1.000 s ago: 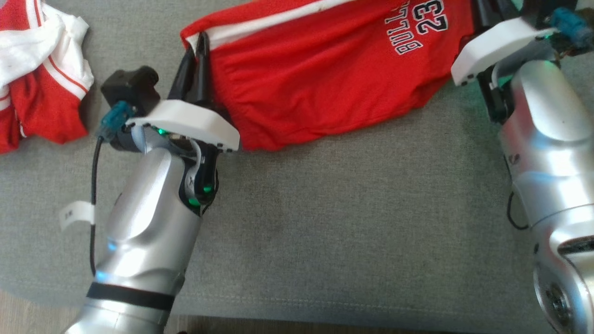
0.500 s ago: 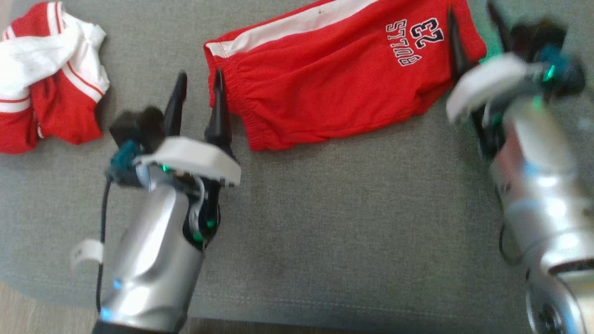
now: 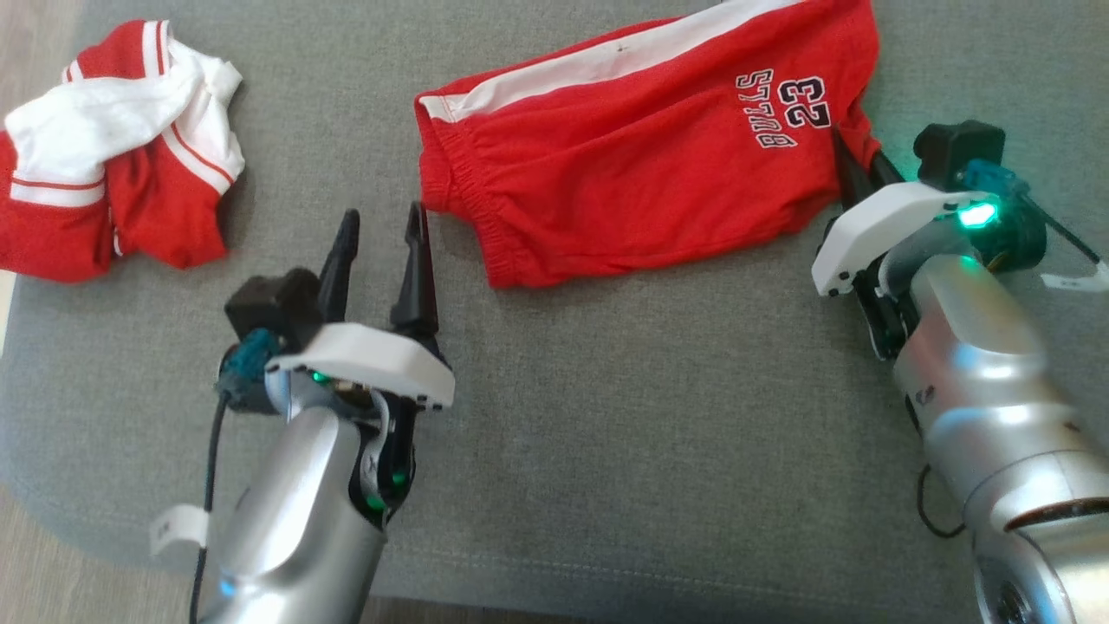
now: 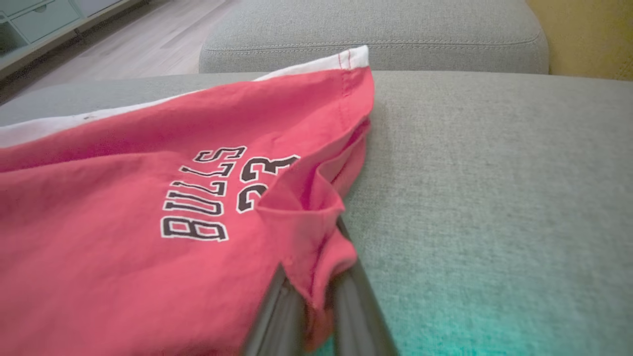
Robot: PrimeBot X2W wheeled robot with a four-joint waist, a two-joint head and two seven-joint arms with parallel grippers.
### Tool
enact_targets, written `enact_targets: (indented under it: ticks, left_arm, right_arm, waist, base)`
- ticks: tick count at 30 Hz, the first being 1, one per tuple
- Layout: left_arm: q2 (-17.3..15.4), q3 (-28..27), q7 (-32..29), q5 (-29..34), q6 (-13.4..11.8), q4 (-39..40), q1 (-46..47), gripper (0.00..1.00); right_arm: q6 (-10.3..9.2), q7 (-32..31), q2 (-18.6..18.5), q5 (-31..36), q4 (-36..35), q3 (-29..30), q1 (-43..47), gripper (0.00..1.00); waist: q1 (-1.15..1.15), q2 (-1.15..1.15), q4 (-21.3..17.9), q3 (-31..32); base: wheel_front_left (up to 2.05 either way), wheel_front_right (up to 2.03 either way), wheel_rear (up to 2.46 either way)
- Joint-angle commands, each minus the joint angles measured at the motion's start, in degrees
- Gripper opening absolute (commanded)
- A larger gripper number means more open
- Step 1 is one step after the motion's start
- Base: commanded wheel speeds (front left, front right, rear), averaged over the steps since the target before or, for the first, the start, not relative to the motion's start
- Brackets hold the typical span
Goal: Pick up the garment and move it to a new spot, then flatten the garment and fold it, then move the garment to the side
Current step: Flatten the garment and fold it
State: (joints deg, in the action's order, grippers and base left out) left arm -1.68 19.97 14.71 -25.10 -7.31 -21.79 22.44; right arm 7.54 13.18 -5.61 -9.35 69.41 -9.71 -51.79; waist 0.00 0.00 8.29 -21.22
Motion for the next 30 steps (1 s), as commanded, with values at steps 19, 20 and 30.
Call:
enact_targets:
  ticks: [19, 20, 30]
  left_arm:
    - [-1.20, -3.78, 0.29, 3.23, 0.73, 0.77, -9.76, 1.00]
    - [-1.20, -3.76, 0.29, 3.28, 0.86, 0.70, -10.04, 1.00]
    - [-1.20, -1.61, 0.29, 2.12, 1.02, -0.32, -12.20, 1.00]
  right_arm:
    - [-0.05, 1.81, -4.26, -7.89, -16.69, 2.55, 17.29, 0.00]
    - [-0.05, 1.81, -4.31, -7.33, -17.72, 2.10, 17.08, 0.00]
    - [-0.05, 1.81, 1.02, -5.90, -27.15, -13.17, 14.78, 0.00]
  waist:
    - [0.00, 0.00, -5.10, 9.82]
    - [0.00, 0.00, -5.02, 10.02]
    - [0.00, 0.00, -0.24, 12.35]
  base:
    - [0.00, 0.00, 0.00]
    - [0.00, 0.00, 0.00]
    - [0.00, 0.00, 0.00]
